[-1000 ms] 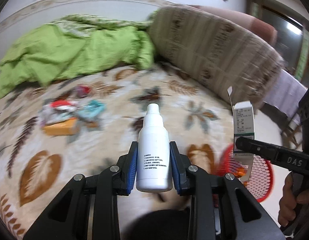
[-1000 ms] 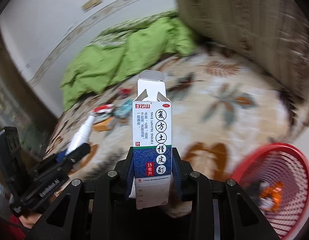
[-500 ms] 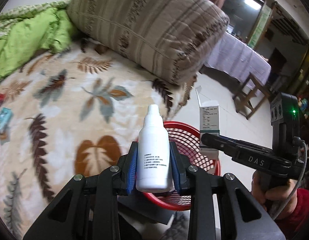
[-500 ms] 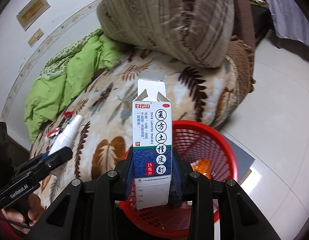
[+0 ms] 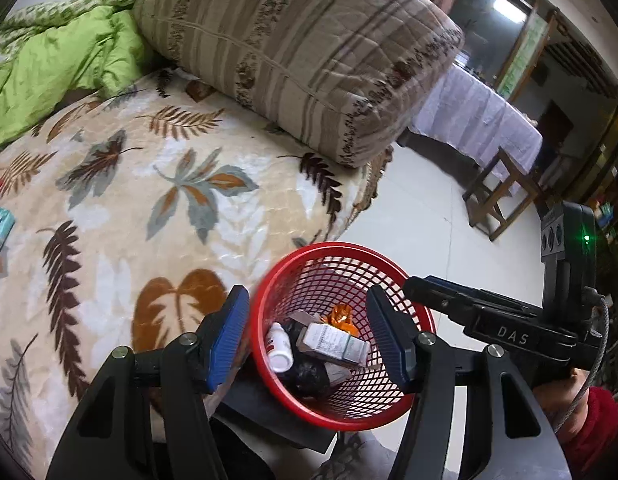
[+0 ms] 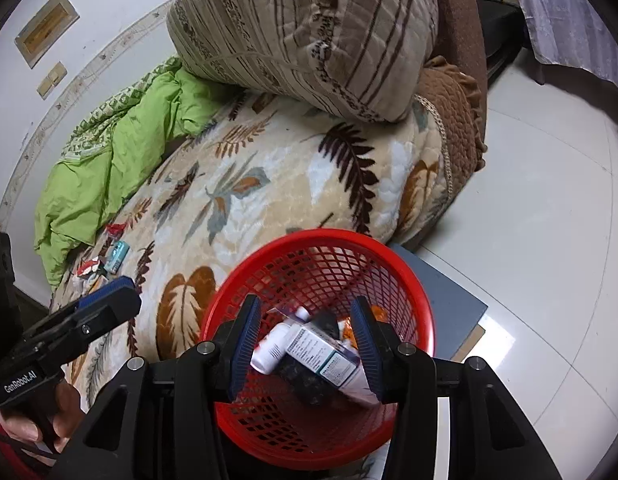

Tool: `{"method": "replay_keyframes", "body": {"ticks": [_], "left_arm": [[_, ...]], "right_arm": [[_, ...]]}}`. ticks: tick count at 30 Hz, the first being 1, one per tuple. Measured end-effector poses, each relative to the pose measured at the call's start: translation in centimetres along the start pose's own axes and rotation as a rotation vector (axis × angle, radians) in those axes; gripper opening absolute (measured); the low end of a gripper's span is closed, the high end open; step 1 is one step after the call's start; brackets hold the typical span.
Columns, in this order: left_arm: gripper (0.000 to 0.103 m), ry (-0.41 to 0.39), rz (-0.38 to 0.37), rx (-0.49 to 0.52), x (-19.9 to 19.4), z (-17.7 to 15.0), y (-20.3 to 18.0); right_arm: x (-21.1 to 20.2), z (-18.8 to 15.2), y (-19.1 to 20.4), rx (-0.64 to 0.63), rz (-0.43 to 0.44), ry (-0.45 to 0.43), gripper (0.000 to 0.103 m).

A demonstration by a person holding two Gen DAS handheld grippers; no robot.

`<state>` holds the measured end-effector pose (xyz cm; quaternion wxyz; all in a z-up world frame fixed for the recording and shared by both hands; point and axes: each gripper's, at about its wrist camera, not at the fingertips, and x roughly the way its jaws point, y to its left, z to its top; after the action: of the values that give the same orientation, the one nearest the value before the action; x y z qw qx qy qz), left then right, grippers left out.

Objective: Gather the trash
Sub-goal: 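Carry the bottle and box over the red basket and open both tools, then move both tools back toward the remaining trash on the bed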

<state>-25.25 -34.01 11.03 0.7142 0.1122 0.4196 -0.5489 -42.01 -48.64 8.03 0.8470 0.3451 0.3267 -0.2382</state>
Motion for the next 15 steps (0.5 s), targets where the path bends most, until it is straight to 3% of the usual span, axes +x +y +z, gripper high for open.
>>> {"method": "replay_keyframes", "body": {"ticks": [15], "left_arm": [[0.06,-0.113,0.186,-0.21,-7.8,-2.5,10.5]], "right_arm": [[3.9,-0.1,10.4,-0.172,0.174,0.058,0.05]]}}
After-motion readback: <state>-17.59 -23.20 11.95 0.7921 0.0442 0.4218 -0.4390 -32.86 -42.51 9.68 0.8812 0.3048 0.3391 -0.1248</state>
